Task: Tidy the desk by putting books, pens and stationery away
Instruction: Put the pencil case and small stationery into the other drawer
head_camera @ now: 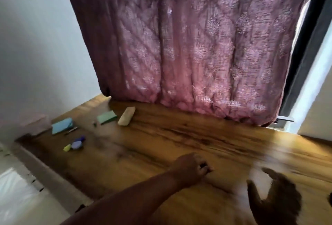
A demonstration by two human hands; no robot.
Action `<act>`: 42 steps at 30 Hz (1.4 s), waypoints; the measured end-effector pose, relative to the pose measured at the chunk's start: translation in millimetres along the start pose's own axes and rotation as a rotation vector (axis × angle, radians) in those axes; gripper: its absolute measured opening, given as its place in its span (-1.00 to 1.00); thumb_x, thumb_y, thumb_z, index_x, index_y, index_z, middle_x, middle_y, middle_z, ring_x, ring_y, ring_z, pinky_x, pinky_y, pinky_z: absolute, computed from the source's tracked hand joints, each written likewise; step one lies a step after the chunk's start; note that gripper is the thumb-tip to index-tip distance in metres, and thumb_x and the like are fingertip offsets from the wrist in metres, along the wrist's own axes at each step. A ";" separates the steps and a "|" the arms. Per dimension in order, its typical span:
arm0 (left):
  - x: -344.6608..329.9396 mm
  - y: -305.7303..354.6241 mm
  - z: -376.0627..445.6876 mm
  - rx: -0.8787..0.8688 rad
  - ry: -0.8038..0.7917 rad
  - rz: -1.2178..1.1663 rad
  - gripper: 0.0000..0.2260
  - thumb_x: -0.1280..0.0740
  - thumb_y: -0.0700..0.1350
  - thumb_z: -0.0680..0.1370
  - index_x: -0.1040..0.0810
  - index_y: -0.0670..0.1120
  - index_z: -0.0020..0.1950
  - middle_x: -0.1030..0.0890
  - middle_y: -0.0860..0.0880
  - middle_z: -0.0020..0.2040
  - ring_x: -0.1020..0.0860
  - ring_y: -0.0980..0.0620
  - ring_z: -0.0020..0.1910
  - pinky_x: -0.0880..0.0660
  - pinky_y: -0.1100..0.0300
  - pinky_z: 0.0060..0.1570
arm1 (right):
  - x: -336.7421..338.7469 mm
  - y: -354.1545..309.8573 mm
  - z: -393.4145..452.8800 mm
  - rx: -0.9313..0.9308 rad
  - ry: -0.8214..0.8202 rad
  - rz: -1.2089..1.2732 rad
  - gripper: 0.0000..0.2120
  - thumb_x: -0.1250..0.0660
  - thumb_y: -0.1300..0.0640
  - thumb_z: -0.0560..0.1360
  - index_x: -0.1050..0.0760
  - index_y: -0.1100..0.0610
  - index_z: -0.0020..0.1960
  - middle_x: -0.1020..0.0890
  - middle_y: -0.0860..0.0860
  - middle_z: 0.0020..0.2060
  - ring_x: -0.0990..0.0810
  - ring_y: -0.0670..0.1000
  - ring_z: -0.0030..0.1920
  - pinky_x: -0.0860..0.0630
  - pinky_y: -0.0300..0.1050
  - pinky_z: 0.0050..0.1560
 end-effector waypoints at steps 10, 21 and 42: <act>119.0 -220.3 -168.4 0.063 0.105 -0.030 -0.60 -0.12 0.10 0.52 -0.59 -0.17 -0.05 -0.63 -0.17 -0.04 -0.57 -0.14 -0.04 -0.49 0.00 -0.03 | -103.2 -235.7 -130.3 0.542 -0.416 0.023 -0.65 -0.08 -0.24 0.46 -0.41 -0.07 0.09 -0.66 0.03 -0.12 -0.63 0.10 -0.12 -0.59 0.01 -0.20; 193.0 -475.4 -376.0 1.264 0.849 -1.300 -0.82 -0.22 -0.04 0.61 -0.55 -0.11 0.00 -0.57 -0.06 -0.19 -0.52 0.06 -0.27 -0.41 0.24 -0.34 | -169.5 -368.0 -277.6 0.295 -0.822 0.083 -0.87 -0.19 -0.16 0.35 -0.47 -0.25 -0.14 -0.55 -0.25 -0.34 -0.52 -0.30 -0.30 -0.43 -0.36 -0.21; 160.3 -550.3 -357.2 1.086 0.548 -1.921 -0.38 0.00 0.34 0.55 -0.42 -0.06 0.38 -0.49 -0.16 0.29 -0.51 -0.14 0.07 -0.44 0.07 -0.11 | -320.5 -382.6 -355.7 -1.528 -0.187 1.328 -0.80 -0.08 0.41 0.10 -0.29 0.25 -0.29 -0.37 0.15 -0.28 -0.39 0.08 -0.27 -0.40 -0.12 -0.22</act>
Point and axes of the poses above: each hand's wrist, its own z-axis towards the middle knuckle, its own x-axis out of the back of the hand, y = z × x, the point moved 3 cm from there along z, towards the middle knuckle
